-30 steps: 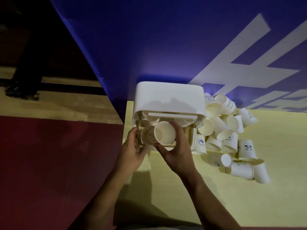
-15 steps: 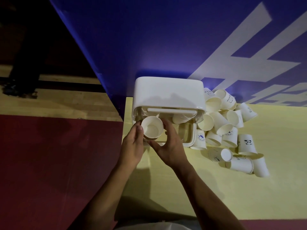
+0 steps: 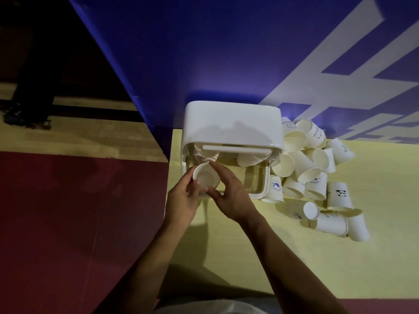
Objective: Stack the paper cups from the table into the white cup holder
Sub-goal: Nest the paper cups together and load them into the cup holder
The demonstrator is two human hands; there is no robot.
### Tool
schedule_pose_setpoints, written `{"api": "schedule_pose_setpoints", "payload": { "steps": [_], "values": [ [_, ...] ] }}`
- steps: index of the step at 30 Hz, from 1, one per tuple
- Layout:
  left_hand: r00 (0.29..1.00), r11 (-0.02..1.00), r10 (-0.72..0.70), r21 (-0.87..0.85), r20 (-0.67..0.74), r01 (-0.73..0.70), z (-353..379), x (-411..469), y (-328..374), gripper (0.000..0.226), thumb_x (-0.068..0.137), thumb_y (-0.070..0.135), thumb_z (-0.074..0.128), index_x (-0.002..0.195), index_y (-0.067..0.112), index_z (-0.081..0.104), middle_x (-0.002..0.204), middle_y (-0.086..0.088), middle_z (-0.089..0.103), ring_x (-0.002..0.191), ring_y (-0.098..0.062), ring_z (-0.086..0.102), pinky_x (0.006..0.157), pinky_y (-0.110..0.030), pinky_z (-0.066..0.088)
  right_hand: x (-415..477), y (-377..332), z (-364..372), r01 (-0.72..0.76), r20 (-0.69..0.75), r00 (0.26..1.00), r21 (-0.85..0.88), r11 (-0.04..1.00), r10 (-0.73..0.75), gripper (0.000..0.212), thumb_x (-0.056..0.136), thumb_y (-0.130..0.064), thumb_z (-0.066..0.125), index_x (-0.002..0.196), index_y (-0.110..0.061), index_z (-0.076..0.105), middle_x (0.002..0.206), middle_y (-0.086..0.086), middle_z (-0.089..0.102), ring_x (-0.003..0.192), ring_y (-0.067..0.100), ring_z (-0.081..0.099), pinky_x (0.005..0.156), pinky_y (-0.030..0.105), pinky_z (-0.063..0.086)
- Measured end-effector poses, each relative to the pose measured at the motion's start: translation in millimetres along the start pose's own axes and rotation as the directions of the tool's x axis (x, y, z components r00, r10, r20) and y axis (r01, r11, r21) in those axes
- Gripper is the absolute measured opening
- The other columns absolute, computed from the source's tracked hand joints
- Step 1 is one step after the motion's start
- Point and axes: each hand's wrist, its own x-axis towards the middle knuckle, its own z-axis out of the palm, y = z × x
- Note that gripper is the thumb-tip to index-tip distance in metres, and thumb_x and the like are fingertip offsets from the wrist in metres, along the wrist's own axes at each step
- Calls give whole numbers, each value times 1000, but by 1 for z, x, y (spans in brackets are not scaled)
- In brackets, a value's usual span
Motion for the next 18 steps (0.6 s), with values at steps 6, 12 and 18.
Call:
{"api": "schedule_pose_setpoints", "payload": {
  "steps": [6, 12, 18],
  "values": [
    [999, 999, -37, 3, -17, 37, 2, -2, -4, 41, 106, 35, 52, 147, 39, 51, 128, 16, 68, 116, 3, 63, 88, -11, 49, 5, 3, -3, -32, 68, 997, 30, 999, 30, 70, 93, -44, 70, 153, -24, 42, 152, -7, 51, 139, 11, 47, 114, 38, 43],
    [982, 998, 1, 55, -191, 10, -1, -28, 26, 47, 103, 52, 49, 144, 31, 52, 134, 10, 63, 111, -7, 62, 84, -20, 49, -19, 3, -23, -175, -60, 982, 83, 981, 180, 76, 87, -57, 73, 151, -29, 42, 151, -7, 50, 135, 7, 49, 110, 30, 45],
    [959, 948, 280, 144, 48, -284, 55, -49, 76, 40, 99, 45, 52, 134, 26, 57, 132, 13, 56, 115, 2, 51, 93, -10, 42, -70, 34, -82, -270, -212, 933, 123, 955, 291, 51, 91, -49, 73, 135, -27, 62, 126, -13, 66, 114, -4, 61, 98, 20, 51]
  ]
}}
